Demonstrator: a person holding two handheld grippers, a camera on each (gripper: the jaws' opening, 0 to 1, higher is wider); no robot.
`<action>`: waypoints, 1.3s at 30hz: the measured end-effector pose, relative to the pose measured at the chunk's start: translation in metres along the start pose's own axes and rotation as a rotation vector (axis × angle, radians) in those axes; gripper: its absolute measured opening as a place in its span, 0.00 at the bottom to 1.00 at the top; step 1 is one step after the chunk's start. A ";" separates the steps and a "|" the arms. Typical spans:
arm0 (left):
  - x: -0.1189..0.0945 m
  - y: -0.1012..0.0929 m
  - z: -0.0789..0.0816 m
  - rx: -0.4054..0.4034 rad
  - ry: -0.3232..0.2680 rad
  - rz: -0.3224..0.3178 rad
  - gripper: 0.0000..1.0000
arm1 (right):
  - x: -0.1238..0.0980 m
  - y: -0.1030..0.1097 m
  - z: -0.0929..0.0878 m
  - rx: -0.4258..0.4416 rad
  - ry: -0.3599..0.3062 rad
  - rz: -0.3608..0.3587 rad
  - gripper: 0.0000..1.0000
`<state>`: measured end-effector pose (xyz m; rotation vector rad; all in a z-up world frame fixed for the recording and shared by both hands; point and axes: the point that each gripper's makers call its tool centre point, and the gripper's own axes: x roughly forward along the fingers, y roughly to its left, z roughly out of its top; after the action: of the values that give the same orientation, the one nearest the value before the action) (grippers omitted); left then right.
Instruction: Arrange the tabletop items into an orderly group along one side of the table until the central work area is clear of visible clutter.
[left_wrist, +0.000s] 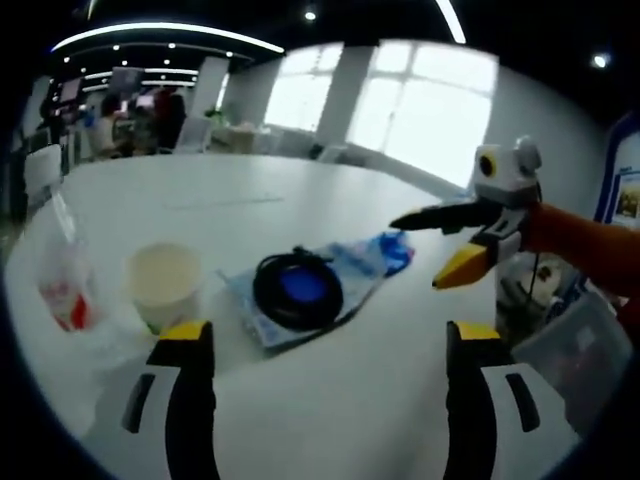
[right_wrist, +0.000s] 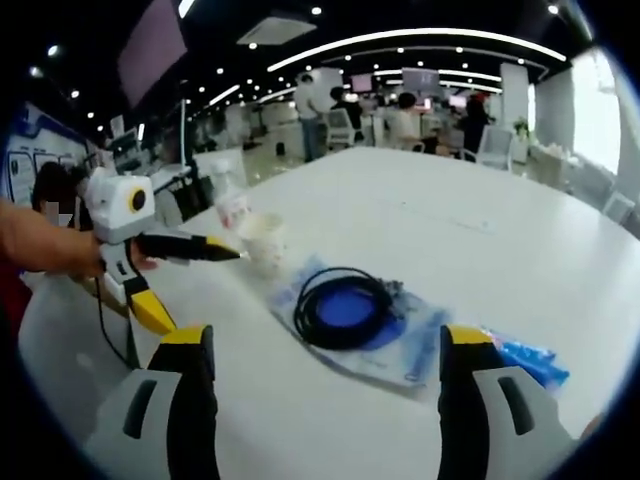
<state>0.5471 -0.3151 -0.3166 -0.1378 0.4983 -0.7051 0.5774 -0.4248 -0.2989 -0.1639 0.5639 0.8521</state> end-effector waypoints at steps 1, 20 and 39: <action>0.002 -0.001 0.000 -0.002 0.002 -0.002 0.93 | 0.001 -0.001 -0.001 0.002 0.002 0.000 0.91; 0.051 0.002 0.005 -0.032 0.024 -0.005 0.83 | 0.022 -0.025 -0.003 0.027 0.016 0.008 0.88; 0.075 0.031 0.002 -0.032 0.034 0.166 0.52 | 0.057 -0.039 -0.006 0.034 0.049 0.013 0.70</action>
<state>0.6152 -0.3409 -0.3527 -0.1132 0.5472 -0.5378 0.6344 -0.4146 -0.3378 -0.1510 0.6257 0.8523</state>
